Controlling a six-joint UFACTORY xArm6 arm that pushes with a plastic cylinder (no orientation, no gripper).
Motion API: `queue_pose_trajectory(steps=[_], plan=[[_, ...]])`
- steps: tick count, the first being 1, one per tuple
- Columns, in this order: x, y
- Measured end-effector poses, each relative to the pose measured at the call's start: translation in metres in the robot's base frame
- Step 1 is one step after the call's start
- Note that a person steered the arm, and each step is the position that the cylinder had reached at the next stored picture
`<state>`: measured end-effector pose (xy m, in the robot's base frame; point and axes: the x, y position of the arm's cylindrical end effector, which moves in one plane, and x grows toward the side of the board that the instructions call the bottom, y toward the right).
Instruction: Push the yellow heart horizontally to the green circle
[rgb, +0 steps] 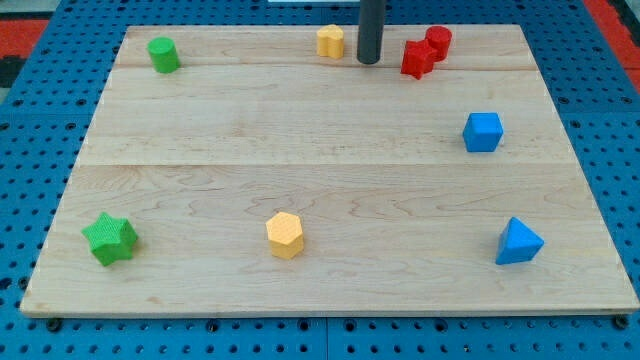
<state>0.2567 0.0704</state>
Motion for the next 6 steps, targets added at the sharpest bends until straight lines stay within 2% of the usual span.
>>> queue_pose_trajectory(steps=[2,4,5,6], plan=[[-0.008,-0.015],[-0.046,-0.027],[-0.05,-0.084],[-0.031,-0.162]])
